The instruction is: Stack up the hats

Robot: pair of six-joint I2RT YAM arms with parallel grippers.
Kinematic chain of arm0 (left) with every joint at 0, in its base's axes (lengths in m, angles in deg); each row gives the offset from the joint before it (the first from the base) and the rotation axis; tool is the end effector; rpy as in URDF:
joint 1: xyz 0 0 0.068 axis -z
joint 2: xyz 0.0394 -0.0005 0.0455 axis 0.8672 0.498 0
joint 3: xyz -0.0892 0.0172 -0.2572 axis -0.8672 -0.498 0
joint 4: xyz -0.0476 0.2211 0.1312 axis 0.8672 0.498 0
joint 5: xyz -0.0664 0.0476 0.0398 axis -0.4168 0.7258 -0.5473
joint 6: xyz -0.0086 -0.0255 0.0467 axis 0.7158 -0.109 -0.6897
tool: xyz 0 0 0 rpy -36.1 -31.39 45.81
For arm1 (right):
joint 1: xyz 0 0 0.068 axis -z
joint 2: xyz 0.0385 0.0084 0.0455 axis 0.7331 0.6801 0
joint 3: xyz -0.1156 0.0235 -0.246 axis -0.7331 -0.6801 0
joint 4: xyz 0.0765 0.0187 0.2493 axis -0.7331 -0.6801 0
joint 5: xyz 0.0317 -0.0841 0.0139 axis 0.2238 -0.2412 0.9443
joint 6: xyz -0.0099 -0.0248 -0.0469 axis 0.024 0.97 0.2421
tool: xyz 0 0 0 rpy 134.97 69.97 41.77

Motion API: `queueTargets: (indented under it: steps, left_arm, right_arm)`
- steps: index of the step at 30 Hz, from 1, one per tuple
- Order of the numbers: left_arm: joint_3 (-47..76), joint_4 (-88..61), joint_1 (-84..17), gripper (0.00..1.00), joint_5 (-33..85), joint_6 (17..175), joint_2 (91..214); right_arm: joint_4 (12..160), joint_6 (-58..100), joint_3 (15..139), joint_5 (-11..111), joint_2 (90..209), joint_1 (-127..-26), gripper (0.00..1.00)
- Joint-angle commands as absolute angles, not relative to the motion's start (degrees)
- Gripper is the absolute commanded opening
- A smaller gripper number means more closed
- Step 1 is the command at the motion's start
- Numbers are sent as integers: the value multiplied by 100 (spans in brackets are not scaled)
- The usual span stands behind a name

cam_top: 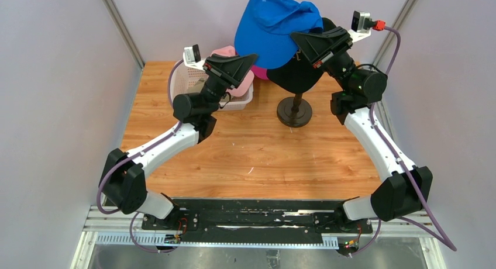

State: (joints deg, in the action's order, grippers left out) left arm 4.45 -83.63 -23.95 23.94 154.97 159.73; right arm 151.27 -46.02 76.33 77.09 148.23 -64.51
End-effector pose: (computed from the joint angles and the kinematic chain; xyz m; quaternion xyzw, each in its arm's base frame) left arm 0.2424 -0.1853 0.4315 -0.0124 0.3391 -0.7703 0.5399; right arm 0.2539 0.1005 0.5038 -0.1360 0.3520 0.7124 0.5917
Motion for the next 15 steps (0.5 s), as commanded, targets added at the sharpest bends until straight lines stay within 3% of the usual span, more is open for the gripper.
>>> queueTargets:
  steps: [1,6,8,12,15]
  left_arm:
    - [691,-8627,-2383,20,2283,15428,15956]
    - [855,-8560,-2383,1,2220,15399,15940]
    - [998,-8374,-2385,0,2158,15411,15945]
    - [1399,-7802,-2396,0,2105,15476,15930]
    - [1860,-7264,-2439,0,2112,15472,15922]
  right_arm:
    - [15393,-4679,7623,7844,14809,-6309,0]
    - [15304,-4655,7578,7897,14740,-6275,1]
    - [15211,-4605,7567,7948,14688,-6258,2]
    - [14913,-4415,7538,8058,14512,-6198,16]
    - [14687,-4302,7464,8137,14296,-6151,37]
